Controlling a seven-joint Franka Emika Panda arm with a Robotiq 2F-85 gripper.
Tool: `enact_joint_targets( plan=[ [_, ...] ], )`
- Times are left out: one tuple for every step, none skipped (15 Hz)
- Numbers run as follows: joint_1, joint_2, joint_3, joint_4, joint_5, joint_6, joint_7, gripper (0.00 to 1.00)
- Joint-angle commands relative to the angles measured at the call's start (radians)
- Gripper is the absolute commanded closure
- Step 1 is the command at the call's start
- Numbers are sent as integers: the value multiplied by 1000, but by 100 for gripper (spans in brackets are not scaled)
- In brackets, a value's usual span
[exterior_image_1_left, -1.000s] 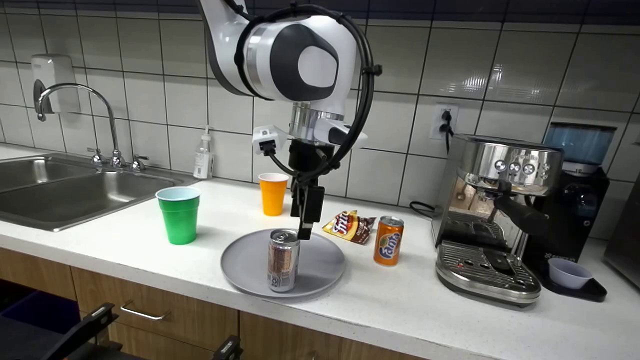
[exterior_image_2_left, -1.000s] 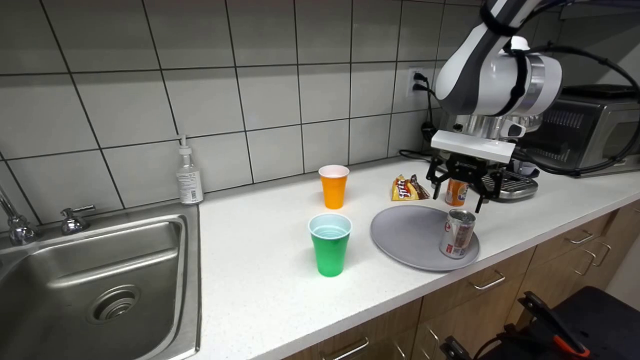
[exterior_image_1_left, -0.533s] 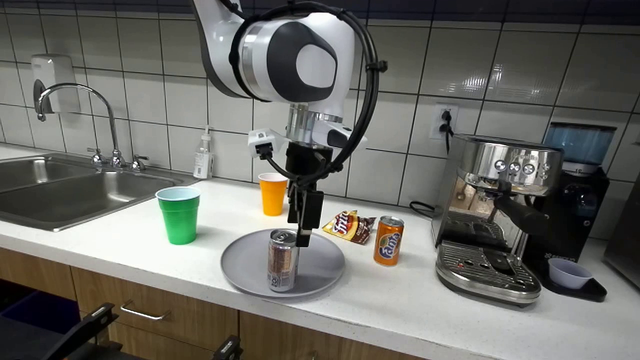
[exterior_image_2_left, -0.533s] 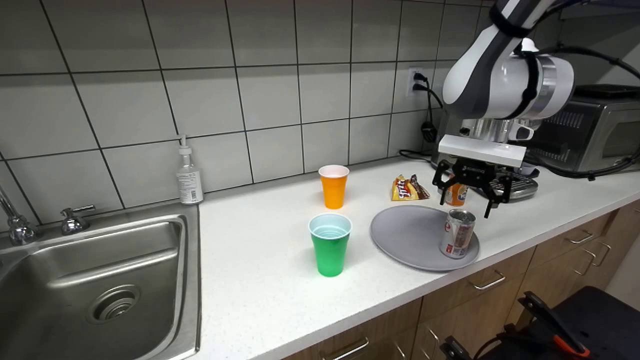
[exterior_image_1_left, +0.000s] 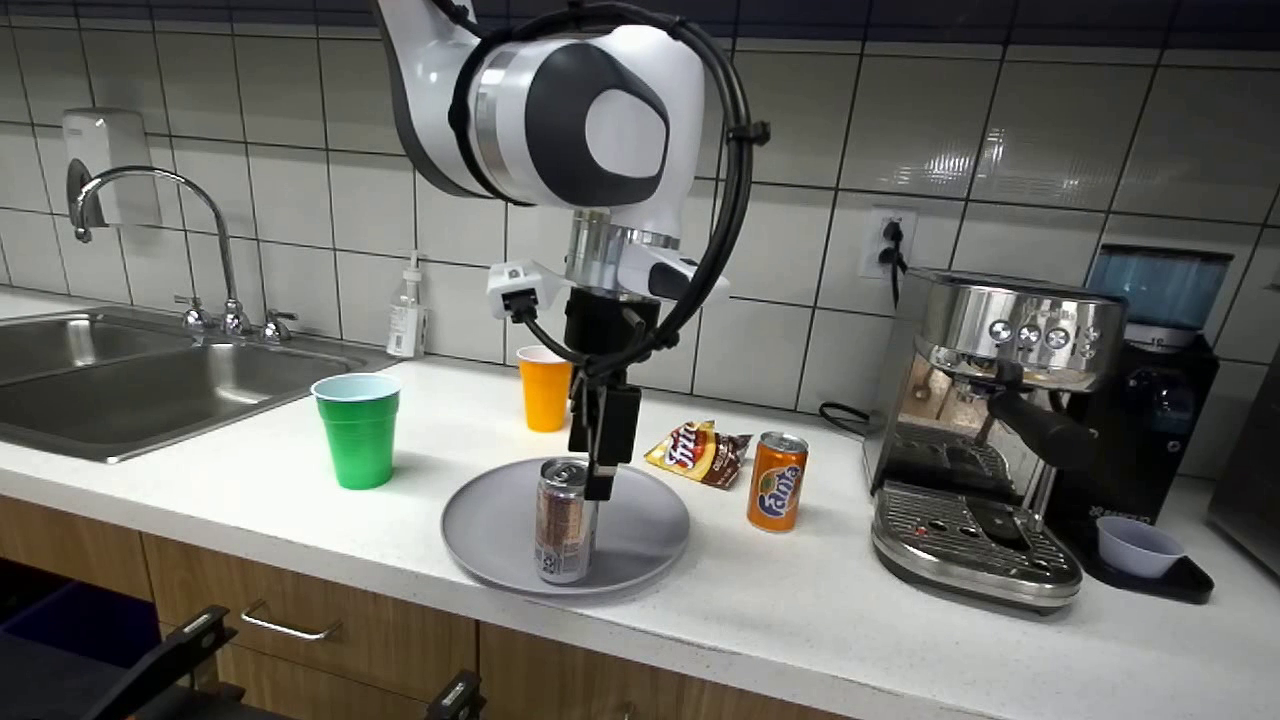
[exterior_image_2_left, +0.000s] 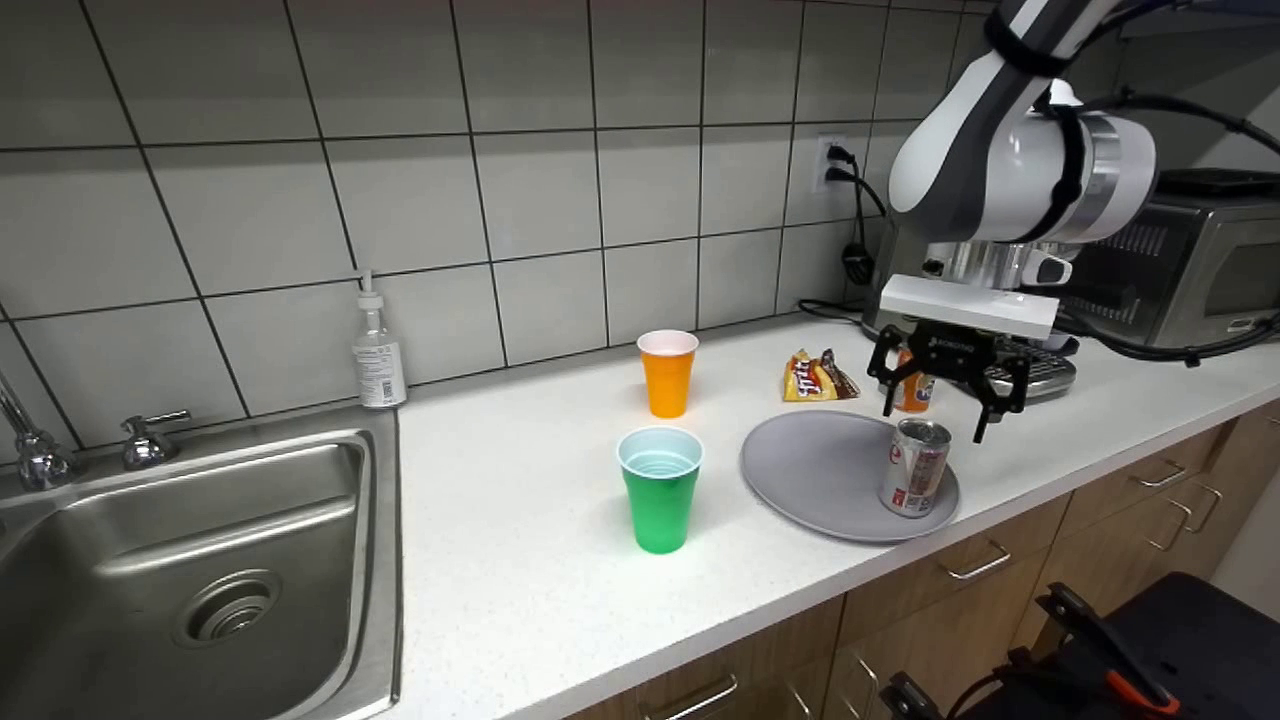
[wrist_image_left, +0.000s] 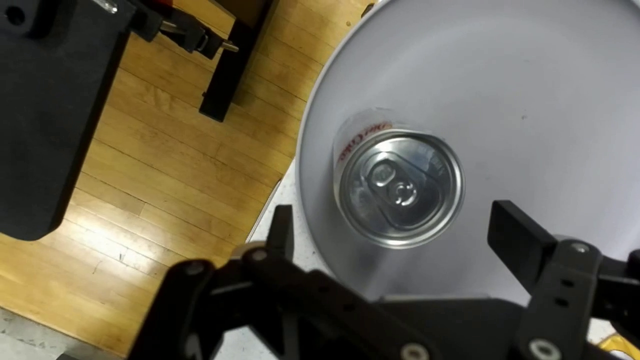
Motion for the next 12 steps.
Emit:
enact_joint_targets(
  plan=[
    [-13,-28,18,-14,-16,-16,14,0],
    [-12,-27,19,-14,-16,-15,14,0],
    [-12,-25,21,-15,-16,-14,15,0],
    [-11,-24,22,-15,-17,-13,16,0],
    [-10,-25,25,-19,-16,-10,16,0],
    [-9,-23,27,-20,-14,-9,16,0],
    [-9,-22,29,-21,-15,-9,17,0],
    [-9,-21,30,-22,-14,-7,17,0],
    [-8,-20,31,-24,-12,-6,16,0],
    [-8,-19,32,-25,-12,-5,17,0],
    [-8,-16,32,-26,-11,-4,18,0],
    [-8,-16,33,-26,-11,-4,18,0]
  ],
)
